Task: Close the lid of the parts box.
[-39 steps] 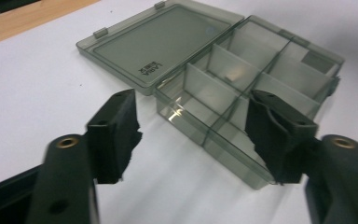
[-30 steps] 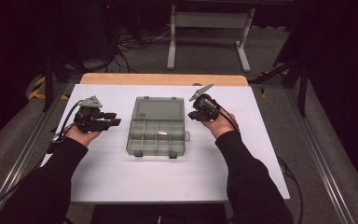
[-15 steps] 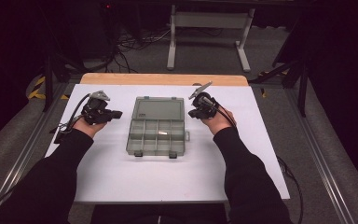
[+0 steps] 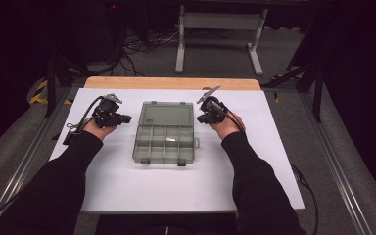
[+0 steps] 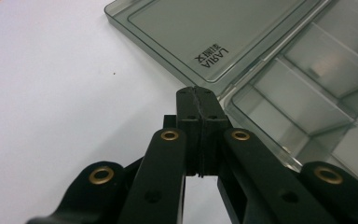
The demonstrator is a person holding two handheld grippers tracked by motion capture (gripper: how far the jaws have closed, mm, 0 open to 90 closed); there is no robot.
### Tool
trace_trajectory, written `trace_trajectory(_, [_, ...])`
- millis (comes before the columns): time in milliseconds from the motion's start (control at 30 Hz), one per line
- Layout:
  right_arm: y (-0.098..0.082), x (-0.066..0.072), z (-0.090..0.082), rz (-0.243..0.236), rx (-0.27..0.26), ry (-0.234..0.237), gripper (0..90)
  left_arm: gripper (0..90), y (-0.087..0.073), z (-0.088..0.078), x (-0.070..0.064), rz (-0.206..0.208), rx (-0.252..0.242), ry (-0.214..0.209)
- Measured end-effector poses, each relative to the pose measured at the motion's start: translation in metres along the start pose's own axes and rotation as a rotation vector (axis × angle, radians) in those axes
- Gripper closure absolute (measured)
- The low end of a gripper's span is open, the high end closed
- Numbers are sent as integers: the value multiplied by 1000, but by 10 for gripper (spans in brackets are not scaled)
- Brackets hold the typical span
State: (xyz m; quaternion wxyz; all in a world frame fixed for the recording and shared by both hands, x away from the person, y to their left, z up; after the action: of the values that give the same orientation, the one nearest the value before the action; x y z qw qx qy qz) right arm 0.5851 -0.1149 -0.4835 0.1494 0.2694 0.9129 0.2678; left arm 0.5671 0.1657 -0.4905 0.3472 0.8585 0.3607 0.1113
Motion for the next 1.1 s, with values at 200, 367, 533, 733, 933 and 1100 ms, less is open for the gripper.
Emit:
trace_trajectory(200, [-3,-4,8,6,13,-5,900,900,0,11,4,-16,24,20])
trace_trajectory(367, [-4,-6,14,7,17,-5,900,900,0,17,6,-39,30,23])
trace_trajectory(533, [-6,-7,20,7,29,-6,900,900,-4,24,10,-50,46,30])
trace_trajectory(733, [-8,-7,28,4,45,-1,900,900,-7,33,12,-69,60,11])
trace_trajectory(933, [-10,-7,35,9,50,2,900,900,-10,39,14,-77,71,7])
trace_trajectory(1100, [-10,-7,37,14,49,3,900,900,-13,44,14,-84,85,5])
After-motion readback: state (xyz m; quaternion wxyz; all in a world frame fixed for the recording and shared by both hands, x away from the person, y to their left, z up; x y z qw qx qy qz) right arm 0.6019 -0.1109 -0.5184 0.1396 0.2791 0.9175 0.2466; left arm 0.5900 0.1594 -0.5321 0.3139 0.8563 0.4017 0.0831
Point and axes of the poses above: each handheld gripper's, and its own axes: z roughly forward along the jaws, y roughly out of its top, x roughly to its left, the point moved 10 cm from there along z, roughly forward along the jaws
